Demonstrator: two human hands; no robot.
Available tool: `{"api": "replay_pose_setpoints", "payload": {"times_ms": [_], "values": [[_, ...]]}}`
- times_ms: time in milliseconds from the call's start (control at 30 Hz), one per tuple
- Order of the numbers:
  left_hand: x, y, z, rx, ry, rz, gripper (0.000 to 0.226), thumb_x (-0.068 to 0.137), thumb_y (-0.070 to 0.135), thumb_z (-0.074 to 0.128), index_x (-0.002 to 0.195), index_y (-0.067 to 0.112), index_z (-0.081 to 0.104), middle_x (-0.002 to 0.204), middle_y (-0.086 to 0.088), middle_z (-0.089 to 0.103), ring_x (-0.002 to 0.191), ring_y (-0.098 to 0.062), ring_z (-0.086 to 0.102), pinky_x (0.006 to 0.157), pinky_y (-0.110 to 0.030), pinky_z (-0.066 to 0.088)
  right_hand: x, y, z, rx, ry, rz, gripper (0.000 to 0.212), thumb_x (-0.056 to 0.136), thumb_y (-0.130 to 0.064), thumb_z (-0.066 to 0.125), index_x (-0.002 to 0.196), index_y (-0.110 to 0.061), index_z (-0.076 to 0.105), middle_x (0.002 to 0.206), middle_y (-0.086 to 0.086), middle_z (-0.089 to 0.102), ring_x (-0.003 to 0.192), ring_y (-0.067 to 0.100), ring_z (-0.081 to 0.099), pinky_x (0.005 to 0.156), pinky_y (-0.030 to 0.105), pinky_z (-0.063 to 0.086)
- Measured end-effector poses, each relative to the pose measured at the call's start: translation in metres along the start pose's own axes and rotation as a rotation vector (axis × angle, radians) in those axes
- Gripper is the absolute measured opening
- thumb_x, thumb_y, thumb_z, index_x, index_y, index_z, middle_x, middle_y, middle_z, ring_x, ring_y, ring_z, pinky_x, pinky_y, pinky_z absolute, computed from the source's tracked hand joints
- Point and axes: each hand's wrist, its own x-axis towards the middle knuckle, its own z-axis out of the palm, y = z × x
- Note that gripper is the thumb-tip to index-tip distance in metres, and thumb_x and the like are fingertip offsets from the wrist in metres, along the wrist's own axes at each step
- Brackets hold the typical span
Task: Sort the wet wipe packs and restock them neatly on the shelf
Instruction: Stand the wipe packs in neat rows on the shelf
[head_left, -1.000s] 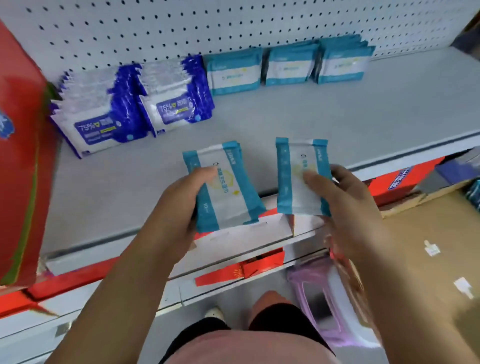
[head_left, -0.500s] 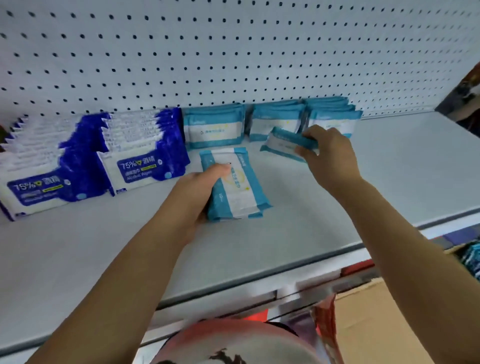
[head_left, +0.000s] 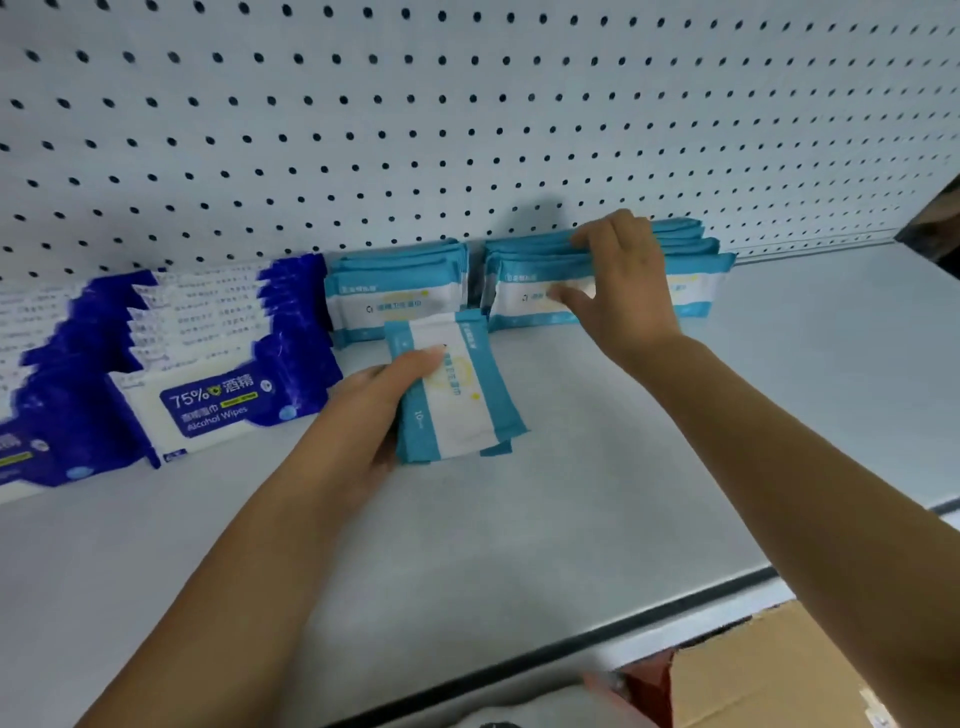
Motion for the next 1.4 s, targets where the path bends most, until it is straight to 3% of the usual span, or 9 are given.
{"api": "replay_pose_setpoints", "payload": {"times_ms": [67,167,333,467,700,800,1033,1200,1400], "values": [[0.001,0.002,-0.003,-0.049,-0.011,-0.008,0.023,0.094,0.033,0.067,0.113,0.021,0.071,0.106,-0.002,0.080,0.092,-0.019,0.078,0.068,-0.034,0.062,-0.010,-0.008,-0.007,0.157,-0.019,0.102,0.042,0.083,-0.025,0.081,0.112,-0.009,0.056,0.106,0.006,0.056,0.088,0.016,0.053,0.079,0.030,0.047],[0.005,0.001,-0.004,-0.056,-0.012,0.003,0.030,0.094,0.034,0.068,0.120,0.019,0.069,0.112,-0.003,0.079,0.101,-0.021,0.077,0.089,-0.041,0.059,-0.028,-0.044,-0.028,0.396,-0.139,0.315,0.027,0.092,-0.042,0.069,0.096,-0.016,0.060,0.082,-0.006,0.062,0.067,0.003,0.052,0.063,0.015,0.043],[0.008,-0.001,-0.004,-0.026,-0.006,0.012,0.050,0.088,0.039,0.073,0.131,0.016,0.063,0.116,-0.005,0.077,0.106,-0.024,0.075,0.094,-0.044,0.059,-0.056,-0.100,-0.052,0.636,-0.525,0.430,0.048,0.079,-0.073,0.060,0.089,-0.026,0.062,0.083,-0.007,0.071,0.074,0.003,0.066,0.059,0.024,0.055],[0.005,-0.004,-0.006,-0.060,-0.013,0.029,0.058,0.082,0.043,0.074,0.131,0.014,0.063,0.116,-0.007,0.077,0.107,-0.025,0.075,0.097,-0.047,0.057,-0.055,-0.107,-0.054,0.698,-0.606,0.479,0.045,0.072,-0.058,0.079,0.098,-0.024,0.063,0.086,-0.005,0.072,0.069,-0.002,0.065,0.057,0.018,0.053],[0.003,-0.002,-0.012,-0.038,0.006,0.038,0.062,0.079,0.044,0.075,0.131,0.012,0.063,0.116,-0.005,0.077,0.106,-0.025,0.075,0.093,-0.047,0.059,-0.043,-0.093,-0.053,0.812,-0.631,0.527,0.023,0.090,-0.034,0.072,0.103,-0.018,0.060,0.079,-0.002,0.078,0.062,0.006,0.067,0.054,0.019,0.050],[-0.001,0.000,-0.021,0.048,0.041,0.000,0.041,0.090,0.030,0.074,0.125,0.012,0.065,0.107,-0.004,0.079,0.097,-0.022,0.077,0.082,-0.041,0.062,-0.032,-0.086,-0.052,0.728,-0.551,0.469,0.023,0.092,-0.033,0.071,0.106,-0.020,0.060,0.080,-0.009,0.077,0.068,0.005,0.070,0.060,0.025,0.054],[-0.009,0.014,-0.047,0.217,-0.031,-0.107,0.034,0.088,0.030,0.074,0.116,0.011,0.073,0.102,-0.006,0.080,0.094,-0.023,0.078,0.084,-0.038,0.060,0.002,-0.091,-0.028,0.547,-0.401,0.194,0.015,0.089,-0.025,0.075,0.098,-0.024,0.062,0.090,-0.023,0.066,0.086,-0.014,0.063,0.069,0.006,0.050],[-0.017,0.023,-0.055,0.271,-0.120,-0.186,0.033,0.086,0.032,0.075,0.111,0.011,0.074,0.099,-0.008,0.080,0.081,-0.019,0.078,0.061,-0.026,0.060,0.020,-0.105,0.004,0.445,-0.362,-0.047,0.017,0.087,-0.024,0.077,0.100,-0.019,0.067,0.096,-0.009,0.069,0.087,0.007,0.061,0.083,0.024,0.049],[-0.015,0.025,-0.058,0.237,-0.114,-0.210,0.034,0.087,0.031,0.075,0.113,0.009,0.075,0.099,-0.009,0.080,0.080,-0.018,0.077,0.060,-0.024,0.060,0.022,-0.111,0.034,0.312,-0.196,-0.272,0.029,0.079,-0.032,0.083,0.097,-0.012,0.073,0.087,-0.008,0.065,0.091,0.019,0.050,0.078,0.034,0.044]]}}
